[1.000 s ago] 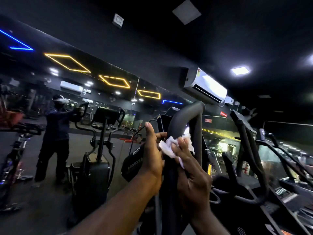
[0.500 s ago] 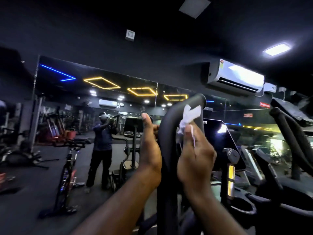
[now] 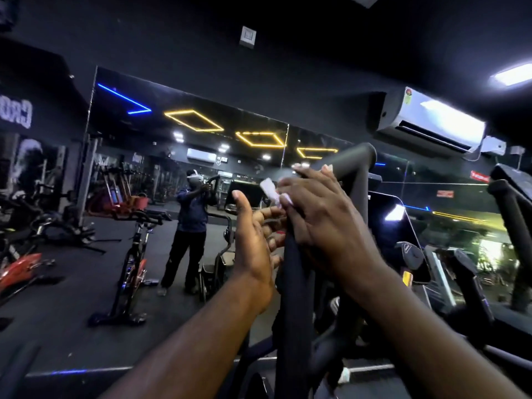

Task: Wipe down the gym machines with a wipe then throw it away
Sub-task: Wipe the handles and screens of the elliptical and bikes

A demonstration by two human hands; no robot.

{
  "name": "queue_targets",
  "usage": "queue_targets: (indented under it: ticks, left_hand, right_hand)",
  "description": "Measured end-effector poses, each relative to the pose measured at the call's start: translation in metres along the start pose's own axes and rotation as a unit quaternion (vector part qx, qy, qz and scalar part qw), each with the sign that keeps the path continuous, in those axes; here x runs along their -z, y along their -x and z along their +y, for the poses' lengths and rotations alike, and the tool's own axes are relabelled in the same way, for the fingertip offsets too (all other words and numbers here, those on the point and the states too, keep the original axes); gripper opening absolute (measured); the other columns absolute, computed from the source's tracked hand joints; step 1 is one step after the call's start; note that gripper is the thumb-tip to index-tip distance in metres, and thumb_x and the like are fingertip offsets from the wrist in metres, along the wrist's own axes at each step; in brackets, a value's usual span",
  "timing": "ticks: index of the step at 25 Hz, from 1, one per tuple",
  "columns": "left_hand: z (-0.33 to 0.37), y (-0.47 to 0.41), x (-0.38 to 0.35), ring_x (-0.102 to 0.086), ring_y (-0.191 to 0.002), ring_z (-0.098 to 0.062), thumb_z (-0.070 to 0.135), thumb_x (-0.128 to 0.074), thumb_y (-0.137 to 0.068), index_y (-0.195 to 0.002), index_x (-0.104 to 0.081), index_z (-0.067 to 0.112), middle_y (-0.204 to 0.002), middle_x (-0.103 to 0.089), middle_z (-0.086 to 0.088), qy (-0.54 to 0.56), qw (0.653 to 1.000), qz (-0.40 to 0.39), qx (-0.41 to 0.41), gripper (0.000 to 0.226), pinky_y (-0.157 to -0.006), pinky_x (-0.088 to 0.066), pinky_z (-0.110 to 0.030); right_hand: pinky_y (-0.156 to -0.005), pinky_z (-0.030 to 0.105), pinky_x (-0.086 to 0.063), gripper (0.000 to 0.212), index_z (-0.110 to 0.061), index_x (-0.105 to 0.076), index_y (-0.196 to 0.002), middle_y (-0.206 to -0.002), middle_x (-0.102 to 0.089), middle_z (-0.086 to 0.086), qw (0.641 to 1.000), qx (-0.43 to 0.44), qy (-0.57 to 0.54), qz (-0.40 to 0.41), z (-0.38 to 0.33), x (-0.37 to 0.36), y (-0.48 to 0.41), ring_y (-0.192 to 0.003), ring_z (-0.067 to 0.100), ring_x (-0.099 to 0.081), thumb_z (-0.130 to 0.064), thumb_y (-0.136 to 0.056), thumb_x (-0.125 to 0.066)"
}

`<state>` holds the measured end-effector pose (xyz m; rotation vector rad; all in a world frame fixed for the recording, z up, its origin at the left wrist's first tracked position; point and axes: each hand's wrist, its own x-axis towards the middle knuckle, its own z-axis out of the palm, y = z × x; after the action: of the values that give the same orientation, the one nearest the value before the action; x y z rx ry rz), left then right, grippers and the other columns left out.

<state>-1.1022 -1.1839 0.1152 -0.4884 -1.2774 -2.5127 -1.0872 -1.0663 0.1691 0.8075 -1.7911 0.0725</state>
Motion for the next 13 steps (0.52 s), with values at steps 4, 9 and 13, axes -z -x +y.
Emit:
queue_targets:
  ticks: [4,9,13]
  left_hand:
    - [0.013,0.011,0.008,-0.075,-0.090,-0.023,0.083,-0.019,-0.095,-0.118,-0.070,0.007,-0.107,-0.076,-0.016,0.014,0.999,-0.022,0.028,0.095,-0.071,-0.063,-0.033]
    - [0.016,0.009,0.030,-0.073,-0.104,-0.035,0.088,-0.018,-0.092,-0.117,-0.071,0.011,-0.117,-0.075,-0.016,0.006,0.998,0.010,0.061,0.097,-0.093,-0.057,-0.052]
    - [0.006,0.016,0.034,-0.060,-0.091,-0.025,0.084,-0.018,-0.095,-0.114,-0.069,0.012,-0.105,-0.069,-0.011,0.039,0.994,0.028,0.102,0.091,-0.078,-0.051,-0.042]
  right_hand:
    - [-0.128,0.046,-0.022,0.024,-0.013,-0.075,-0.099,-0.116,-0.071,0.005,0.991,0.078,0.084,-0.069,-0.031,-0.016,0.053,-0.137,0.024,-0.054,-0.027,-0.100,-0.055]
    - [-0.115,0.048,-0.039,0.029,-0.009,-0.069,-0.096,-0.106,-0.068,0.010,0.973,0.140,0.079,-0.166,-0.032,0.022,0.009,-0.119,0.034,-0.062,-0.027,-0.106,-0.048]
    - [-0.116,0.050,-0.038,0.027,-0.015,-0.073,-0.088,-0.091,-0.069,0.004,0.946,0.025,0.284,-0.157,-0.035,0.003,-0.041,-0.107,0.030,-0.063,-0.033,-0.093,-0.053]
